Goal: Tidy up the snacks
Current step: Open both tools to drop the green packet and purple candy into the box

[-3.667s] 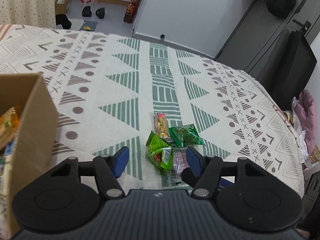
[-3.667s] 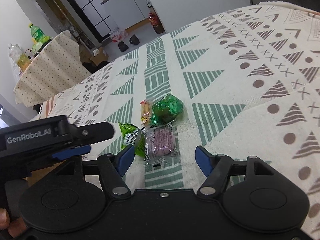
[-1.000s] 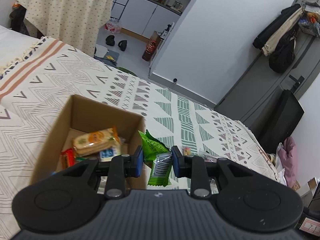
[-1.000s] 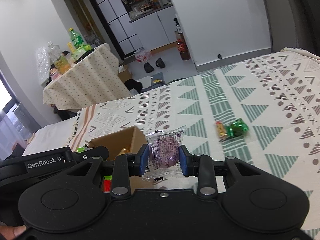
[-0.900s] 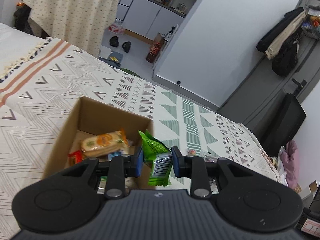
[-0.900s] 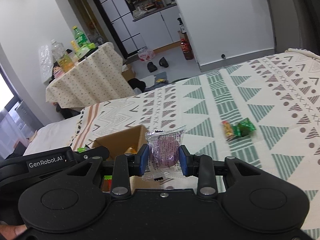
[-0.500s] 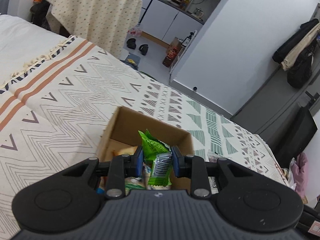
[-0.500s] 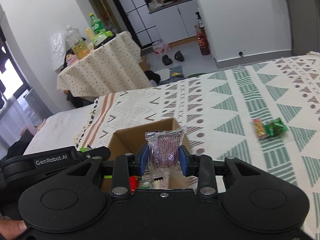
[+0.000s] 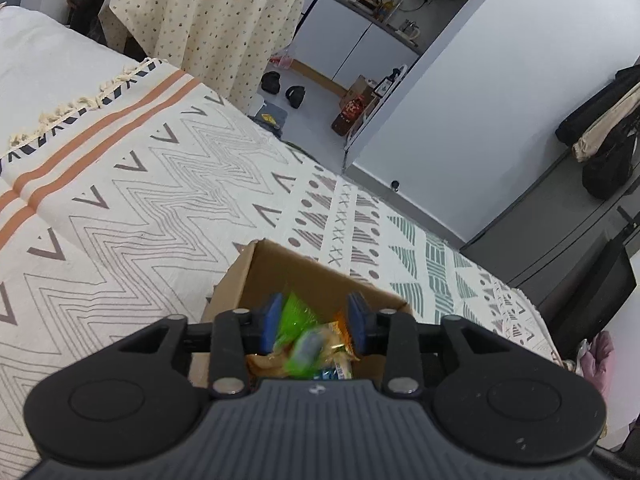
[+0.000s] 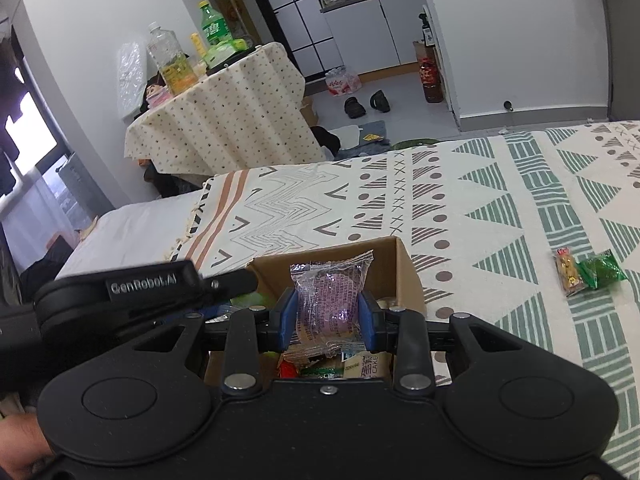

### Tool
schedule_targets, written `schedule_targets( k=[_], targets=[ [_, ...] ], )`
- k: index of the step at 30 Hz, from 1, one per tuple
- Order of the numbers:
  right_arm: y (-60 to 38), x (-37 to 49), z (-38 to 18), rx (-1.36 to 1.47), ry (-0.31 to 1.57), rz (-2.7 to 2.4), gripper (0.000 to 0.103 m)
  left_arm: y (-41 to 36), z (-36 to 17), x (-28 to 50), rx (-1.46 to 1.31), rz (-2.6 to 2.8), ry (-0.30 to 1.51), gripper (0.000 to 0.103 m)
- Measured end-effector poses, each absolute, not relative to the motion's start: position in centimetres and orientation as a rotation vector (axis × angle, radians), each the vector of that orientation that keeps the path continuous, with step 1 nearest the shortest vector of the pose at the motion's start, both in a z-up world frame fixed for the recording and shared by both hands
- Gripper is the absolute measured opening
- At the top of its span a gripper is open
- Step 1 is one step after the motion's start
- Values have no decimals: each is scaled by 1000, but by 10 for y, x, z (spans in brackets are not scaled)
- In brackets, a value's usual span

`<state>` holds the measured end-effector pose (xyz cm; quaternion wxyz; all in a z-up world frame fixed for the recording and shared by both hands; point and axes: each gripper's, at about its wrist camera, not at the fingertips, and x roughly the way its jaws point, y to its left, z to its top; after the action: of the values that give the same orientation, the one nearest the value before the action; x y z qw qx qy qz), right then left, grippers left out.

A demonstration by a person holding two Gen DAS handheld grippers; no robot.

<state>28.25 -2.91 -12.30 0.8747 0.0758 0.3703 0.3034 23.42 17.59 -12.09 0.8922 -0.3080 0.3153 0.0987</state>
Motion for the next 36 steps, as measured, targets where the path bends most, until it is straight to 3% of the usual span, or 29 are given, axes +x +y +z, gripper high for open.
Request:
schedule_targets(
  k=[2,10,13,14,15,20,22,27,36],
  targets=[
    [-30,284,-124,161,778,635,32,174,-121,232,-631,217,650,53],
    [-31,282,-126,190,807,656,32,174,-117,216,-615,264,657,55],
    [-30,278,-122,191,808,686,42,173,-114,211,-613,270,660,57],
    [-31,277,-120,191,803,683,55,172,-113,209,-609,268,659,59],
    [-34,276,-119,196,792,676,58,171,-112,208,-604,268,658,60],
    [-54,276,-117,211,784,632,58,162,-108,206,-579,287,656,81],
    [-66,275,-118,215,785,606,58,155,-109,208,-559,288,672,83],
    [-98,270,-124,217,785,541,65,130,-110,213,-524,235,709,85],
    [-145,276,-137,242,801,451,65,94,-107,224,-474,177,716,87]
  ],
)
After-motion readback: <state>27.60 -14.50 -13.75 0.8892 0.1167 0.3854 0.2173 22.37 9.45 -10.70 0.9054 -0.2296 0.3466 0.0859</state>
